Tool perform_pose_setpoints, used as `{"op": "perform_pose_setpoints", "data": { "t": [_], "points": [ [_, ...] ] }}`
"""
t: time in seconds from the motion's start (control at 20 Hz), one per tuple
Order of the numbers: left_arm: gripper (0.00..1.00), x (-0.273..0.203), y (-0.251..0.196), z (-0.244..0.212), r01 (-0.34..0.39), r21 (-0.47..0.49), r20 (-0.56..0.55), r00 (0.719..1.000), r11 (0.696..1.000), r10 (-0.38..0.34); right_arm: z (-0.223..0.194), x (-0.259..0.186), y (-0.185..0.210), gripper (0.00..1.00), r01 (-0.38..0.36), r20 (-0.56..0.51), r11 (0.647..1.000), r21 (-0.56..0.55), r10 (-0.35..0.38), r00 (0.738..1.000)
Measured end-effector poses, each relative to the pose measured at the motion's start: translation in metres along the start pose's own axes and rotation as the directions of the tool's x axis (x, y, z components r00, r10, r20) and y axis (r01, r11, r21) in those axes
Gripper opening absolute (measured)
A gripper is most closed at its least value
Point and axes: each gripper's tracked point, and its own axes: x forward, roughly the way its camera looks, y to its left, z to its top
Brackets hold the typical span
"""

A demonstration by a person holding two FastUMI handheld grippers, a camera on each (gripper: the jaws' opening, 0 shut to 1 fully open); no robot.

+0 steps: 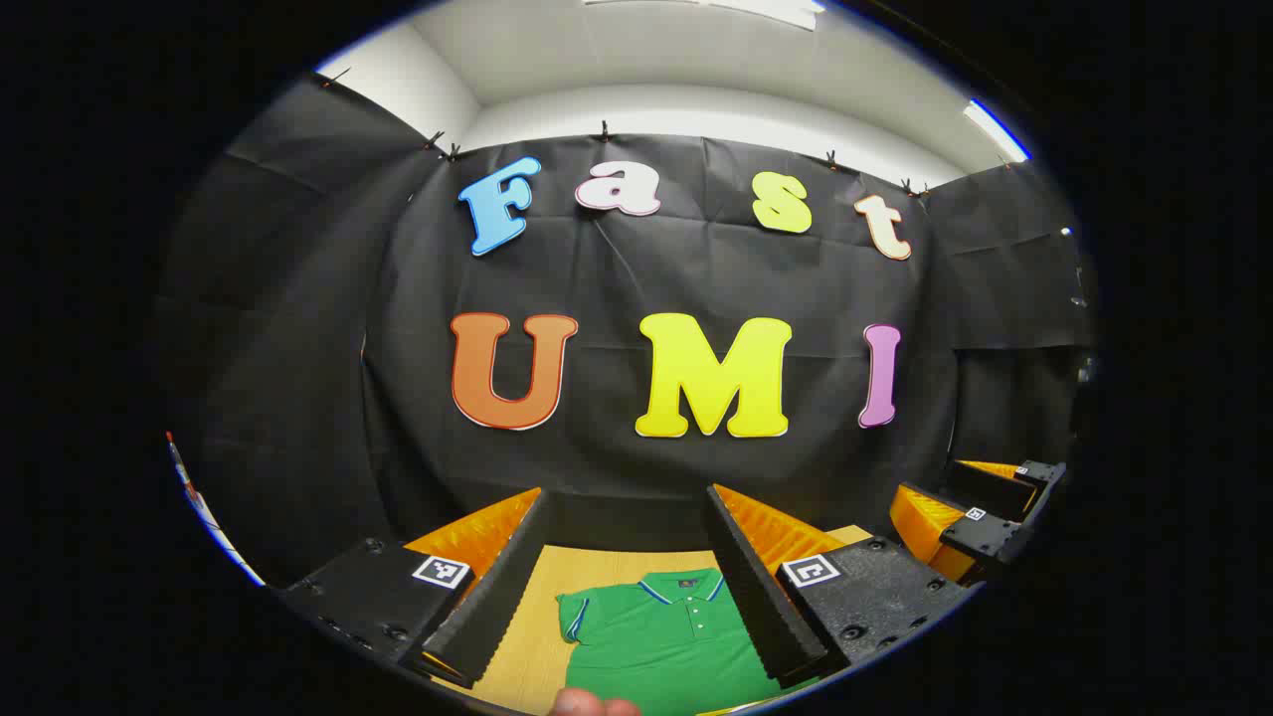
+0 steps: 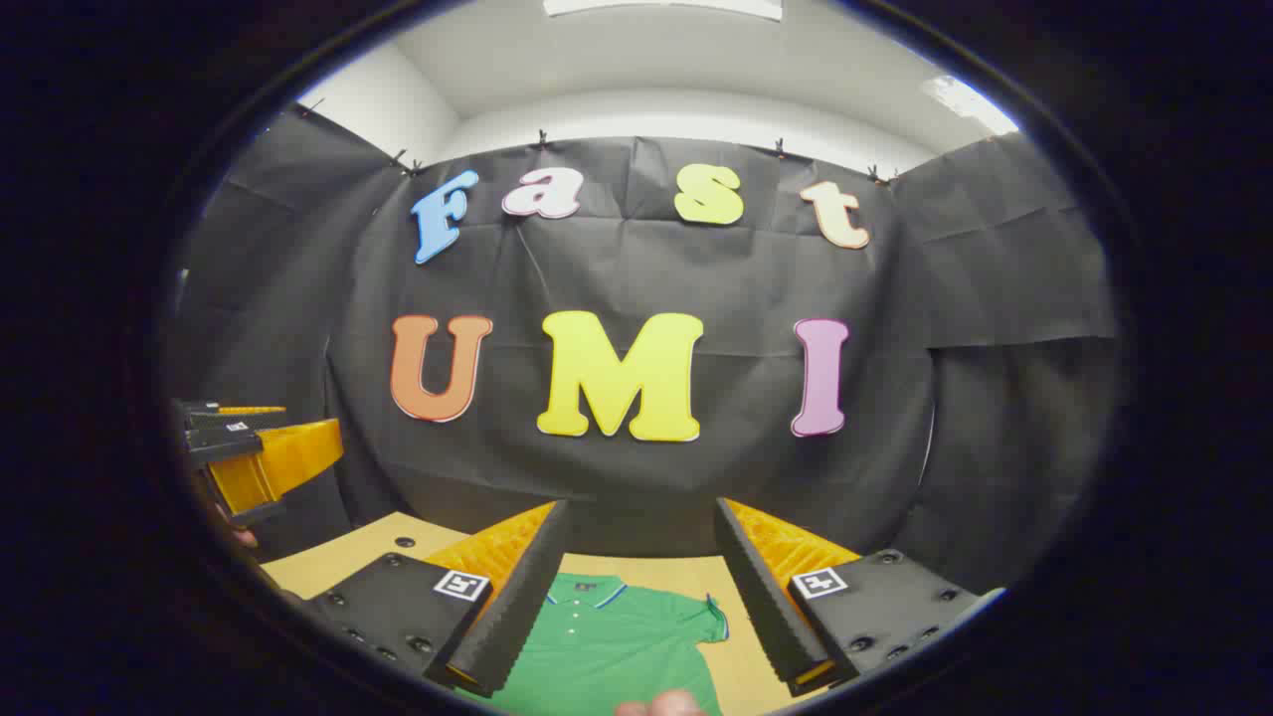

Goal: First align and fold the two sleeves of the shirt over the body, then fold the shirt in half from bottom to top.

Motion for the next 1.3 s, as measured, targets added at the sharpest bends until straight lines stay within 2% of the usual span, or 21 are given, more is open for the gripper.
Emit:
{"op": "perform_pose_setpoints", "data": {
  "t": [0.15,0.25,0.3,0.45,0.5,0.55,0.6,0.7,0.75,0.8,1.0,1.15,1.25,1.3],
  "points": [
    [0.98,0.001,0.000,0.000,-0.002,0.006,0.001,1.000,1.000,0.002,0.007,0.006,-0.001,0.94,-0.007,0.003,1.000,0.003,0.007,1.000],
    [1.00,0.001,-0.001,0.001,0.003,0.004,0.001,1.000,1.000,-0.003,0.010,0.010,0.000,0.94,-0.019,0.004,1.000,-0.002,0.019,1.000],
    [0.98,0.000,-0.001,0.001,0.001,0.001,0.003,1.000,1.000,-0.001,0.011,0.012,0.001,0.92,-0.028,0.006,1.000,-0.003,0.028,1.000],
    [1.00,0.001,0.003,0.003,-0.019,0.002,0.013,1.000,1.000,0.019,0.009,0.016,0.007,0.94,-0.052,-0.003,0.998,-0.017,0.052,0.999],
    [1.00,0.002,0.004,0.003,-0.026,0.000,0.016,1.000,1.000,0.026,0.007,0.016,0.007,0.92,-0.057,-0.010,0.998,-0.026,0.057,0.998],
    [0.98,0.002,0.003,0.003,-0.029,-0.001,0.016,0.999,1.000,0.029,0.008,0.015,0.007,0.92,-0.063,-0.011,0.998,-0.020,0.063,0.998],
    [1.00,0.002,0.004,0.003,-0.034,-0.001,0.016,0.999,0.999,0.034,0.008,0.016,0.006,0.92,-0.066,-0.012,0.998,-0.011,0.066,0.998],
    [0.98,0.002,0.005,0.003,-0.039,0.001,0.014,0.999,0.999,0.039,0.009,0.018,0.002,0.94,-0.065,-0.015,0.998,-0.007,0.064,0.998],
    [0.98,0.003,0.004,0.003,-0.038,0.000,0.012,0.999,0.999,0.038,0.009,0.019,0.000,0.92,-0.064,-0.017,0.998,-0.010,0.064,0.998],
    [0.98,0.002,0.004,0.002,-0.038,0.000,0.010,0.999,0.999,0.038,0.009,0.021,-0.002,0.94,-0.063,-0.018,0.998,-0.012,0.063,0.998],
    [1.00,0.004,0.004,0.000,-0.047,0.006,0.004,0.999,0.999,0.046,0.007,0.022,-0.009,0.92,-0.071,-0.027,0.997,-0.025,0.070,0.997],
    [0.98,0.003,0.001,-0.003,-0.043,0.006,-0.008,0.999,0.999,0.043,-0.001,0.023,-0.018,0.94,-0.072,-0.047,0.997,-0.017,0.072,0.996],
    [0.98,0.005,-0.002,-0.004,-0.039,0.002,-0.007,0.999,0.999,0.039,-0.009,0.024,-0.030,0.92,-0.065,-0.071,0.997,-0.030,0.062,0.996],
    [0.98,0.005,-0.003,-0.005,-0.036,-0.002,-0.006,0.999,0.999,0.036,-0.012,0.025,-0.032,0.94,-0.072,-0.084,0.997,-0.040,0.068,0.994]
  ]
}}
